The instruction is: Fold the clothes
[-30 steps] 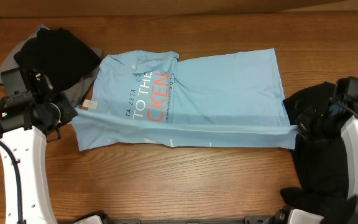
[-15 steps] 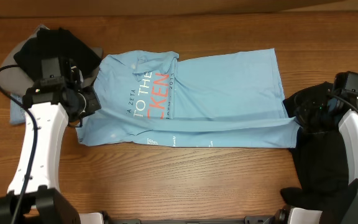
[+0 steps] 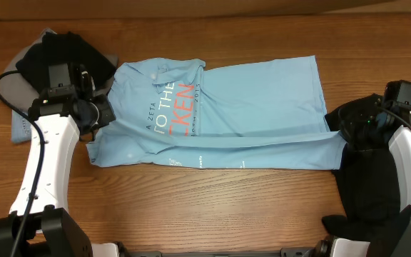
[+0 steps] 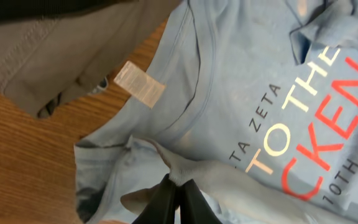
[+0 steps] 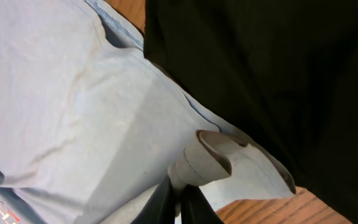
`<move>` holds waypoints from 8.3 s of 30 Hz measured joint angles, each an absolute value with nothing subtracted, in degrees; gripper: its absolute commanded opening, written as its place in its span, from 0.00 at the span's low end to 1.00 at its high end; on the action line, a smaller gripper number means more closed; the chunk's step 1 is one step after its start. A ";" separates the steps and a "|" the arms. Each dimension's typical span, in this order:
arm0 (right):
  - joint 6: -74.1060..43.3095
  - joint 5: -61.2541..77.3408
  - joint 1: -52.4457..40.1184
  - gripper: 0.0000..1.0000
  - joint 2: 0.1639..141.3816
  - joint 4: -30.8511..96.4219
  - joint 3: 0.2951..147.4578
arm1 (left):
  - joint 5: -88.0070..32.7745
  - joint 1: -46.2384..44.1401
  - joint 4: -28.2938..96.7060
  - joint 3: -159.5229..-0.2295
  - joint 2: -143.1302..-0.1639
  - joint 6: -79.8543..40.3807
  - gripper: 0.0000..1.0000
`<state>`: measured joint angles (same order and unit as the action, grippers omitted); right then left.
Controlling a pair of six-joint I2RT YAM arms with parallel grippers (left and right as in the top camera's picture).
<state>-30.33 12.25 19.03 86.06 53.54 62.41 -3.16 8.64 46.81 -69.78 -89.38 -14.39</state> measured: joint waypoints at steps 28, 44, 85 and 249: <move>-23.20 12.21 19.40 0.50 86.06 58.22 62.54 | 1.17 9.52 56.18 -69.73 -92.40 -10.28 0.59; -22.55 11.62 24.01 0.47 100.07 43.44 62.74 | -0.12 9.52 59.35 -70.32 -97.43 -10.22 0.52; -19.00 12.71 32.21 0.48 98.56 59.09 80.60 | -1.04 11.03 61.52 -74.19 -97.43 -9.85 0.57; -25.28 11.18 16.40 0.04 107.53 41.74 68.71 | -19.86 1.15 34.02 -52.14 -97.43 -0.56 0.20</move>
<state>-25.28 11.18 16.40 107.53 41.74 68.71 -19.86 1.15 34.02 -52.14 -97.43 -0.56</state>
